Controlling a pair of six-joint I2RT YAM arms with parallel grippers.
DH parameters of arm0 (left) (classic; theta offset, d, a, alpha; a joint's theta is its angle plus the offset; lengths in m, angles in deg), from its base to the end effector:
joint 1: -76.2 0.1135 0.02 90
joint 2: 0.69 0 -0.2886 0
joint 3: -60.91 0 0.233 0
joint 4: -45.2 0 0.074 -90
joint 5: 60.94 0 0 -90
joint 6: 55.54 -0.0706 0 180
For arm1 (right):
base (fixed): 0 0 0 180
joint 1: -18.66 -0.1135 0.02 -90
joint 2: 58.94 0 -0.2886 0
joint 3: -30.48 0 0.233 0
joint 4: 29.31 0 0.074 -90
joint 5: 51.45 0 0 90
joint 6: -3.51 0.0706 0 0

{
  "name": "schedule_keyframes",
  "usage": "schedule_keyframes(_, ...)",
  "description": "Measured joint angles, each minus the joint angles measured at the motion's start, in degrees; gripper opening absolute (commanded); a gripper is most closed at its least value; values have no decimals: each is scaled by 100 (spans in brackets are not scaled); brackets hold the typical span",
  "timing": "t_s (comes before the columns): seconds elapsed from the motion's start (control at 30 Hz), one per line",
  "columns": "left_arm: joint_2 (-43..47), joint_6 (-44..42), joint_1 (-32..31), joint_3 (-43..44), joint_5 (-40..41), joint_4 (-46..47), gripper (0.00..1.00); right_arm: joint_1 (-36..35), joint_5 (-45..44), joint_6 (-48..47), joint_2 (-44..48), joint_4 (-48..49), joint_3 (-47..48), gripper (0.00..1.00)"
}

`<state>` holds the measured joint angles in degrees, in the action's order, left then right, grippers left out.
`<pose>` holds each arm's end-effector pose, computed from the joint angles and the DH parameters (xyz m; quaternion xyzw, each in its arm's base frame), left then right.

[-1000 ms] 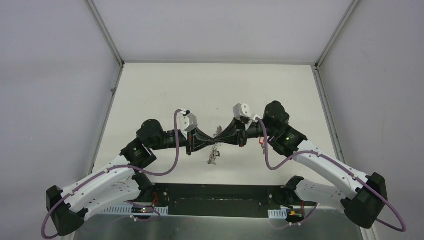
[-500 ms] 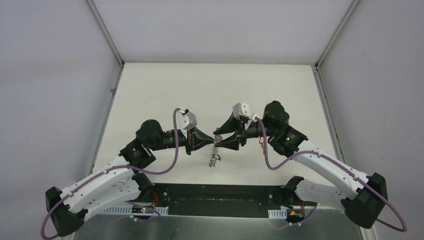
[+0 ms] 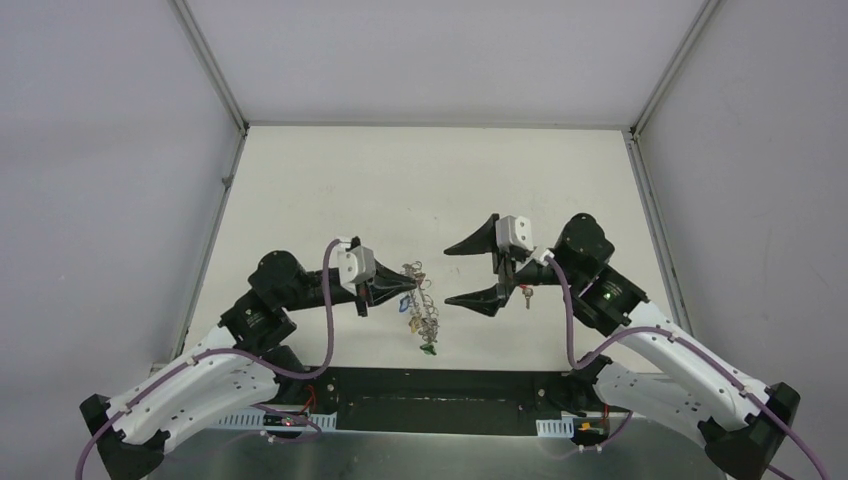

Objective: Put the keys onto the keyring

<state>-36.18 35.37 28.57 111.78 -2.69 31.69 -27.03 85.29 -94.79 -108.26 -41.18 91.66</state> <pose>0.0694 -0.1312 0.3472 0.4457 0.5362 -0.4575 0.5519 0.0905 0.1664 0.3802 -0.5446 0.4511 0.4737 0.5249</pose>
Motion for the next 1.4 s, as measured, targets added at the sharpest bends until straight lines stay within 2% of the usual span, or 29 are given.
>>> schedule_keyframes(0.27, 785, -1585, 0, -315, -448, -9, 0, 0, -116, -256, 398, -337, -164, 85)
schedule_keyframes(0.47, 1005, -2127, 0, -461, -461, -15, 0, 0, -251, -278, 404, -643, -271, 86)
schedule_keyframes(0.57, 955, -1943, 0, -461, -339, -15, 0, 0, -669, -15, 372, -680, -385, 89)
schedule_keyframes(0.67, 791, -1488, 0, -459, -109, -20, 0, 2, -1558, 557, 199, -743, -463, 89)
schedule_keyframes(0.8, 535, -826, 0, -459, 223, -66, 0, 157, -2566, 1261, -195, -1086, -466, 85)
schedule_keyframes(0.97, 197, 197, 0, -293, 925, -507, 0, 905, -4164, 2662, -743, -1790, -474, 79)
schedule_keyframes(1.03, 70, 474, 0, -142, 1163, -761, 0, 1154, -4520, 3001, -970, -2111, -472, 78)
schedule_keyframes(1.13, -68, 752, 2, 74, 1405, -1049, 0, 1399, -4854, 3327, -1327, -2629, -470, 75)
schedule_keyframes(1.23, -103, 909, 0, 162, 1526, -1185, 0, 1609, -4990, 3501, -1534, -3093, -472, 65)
schedule_keyframes(1.4, -103, 1027, 0, 168, 1547, -1314, 0, 2240, -4852, 3696, -1478, -3462, -562, 64)
